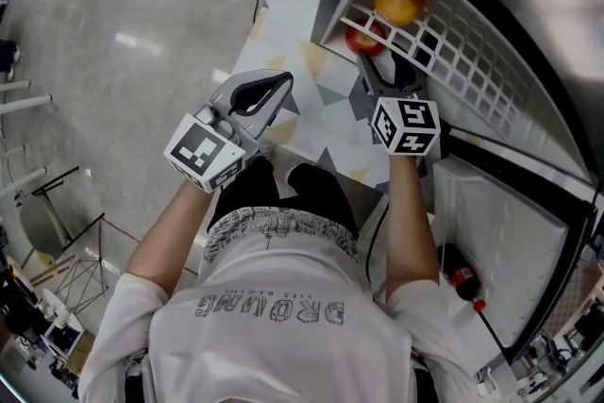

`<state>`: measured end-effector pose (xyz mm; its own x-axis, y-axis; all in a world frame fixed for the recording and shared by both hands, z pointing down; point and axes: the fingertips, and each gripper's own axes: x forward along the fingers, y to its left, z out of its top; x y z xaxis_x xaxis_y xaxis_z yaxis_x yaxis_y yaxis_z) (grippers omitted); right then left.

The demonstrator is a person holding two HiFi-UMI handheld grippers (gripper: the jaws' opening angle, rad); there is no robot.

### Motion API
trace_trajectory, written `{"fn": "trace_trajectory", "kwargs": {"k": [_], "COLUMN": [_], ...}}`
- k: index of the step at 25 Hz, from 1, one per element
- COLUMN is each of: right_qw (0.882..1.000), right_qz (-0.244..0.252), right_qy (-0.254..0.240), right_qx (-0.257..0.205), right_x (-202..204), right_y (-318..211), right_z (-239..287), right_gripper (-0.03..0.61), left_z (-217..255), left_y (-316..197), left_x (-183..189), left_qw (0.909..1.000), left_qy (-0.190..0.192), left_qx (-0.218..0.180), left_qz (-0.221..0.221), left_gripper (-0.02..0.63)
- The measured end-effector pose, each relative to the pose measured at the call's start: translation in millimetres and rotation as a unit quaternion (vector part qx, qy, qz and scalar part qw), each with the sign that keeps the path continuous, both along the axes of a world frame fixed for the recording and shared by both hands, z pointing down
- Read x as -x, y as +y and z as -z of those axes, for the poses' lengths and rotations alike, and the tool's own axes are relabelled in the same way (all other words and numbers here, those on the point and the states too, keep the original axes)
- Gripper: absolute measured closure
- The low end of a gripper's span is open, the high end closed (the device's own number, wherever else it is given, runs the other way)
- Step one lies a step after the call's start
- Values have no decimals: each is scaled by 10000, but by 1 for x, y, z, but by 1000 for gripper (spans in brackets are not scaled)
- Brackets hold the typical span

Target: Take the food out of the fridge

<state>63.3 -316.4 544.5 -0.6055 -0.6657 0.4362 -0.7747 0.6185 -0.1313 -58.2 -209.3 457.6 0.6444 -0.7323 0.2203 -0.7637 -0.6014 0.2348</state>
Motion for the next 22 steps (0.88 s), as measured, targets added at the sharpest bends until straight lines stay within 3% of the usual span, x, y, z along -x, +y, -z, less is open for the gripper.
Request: {"fn": "trace_trajectory", "kwargs": {"k": [12,22], "right_qw": [9994,9983], "right_qz": [79,219], "right_qy": [322,530], "right_qx": [13,-99], "right_x": [10,25], "right_y": [-17,-24], "right_z": [-23,-26], "right_gripper": [288,281], "left_z": [-11,-12], "left_y": [-3,-2], "left_x": [9,15], "left_qw": [9999,9998], "left_qy": [13,40], "left_qx": [84,99], "left_qz": [93,182], "left_gripper": [606,606]}}
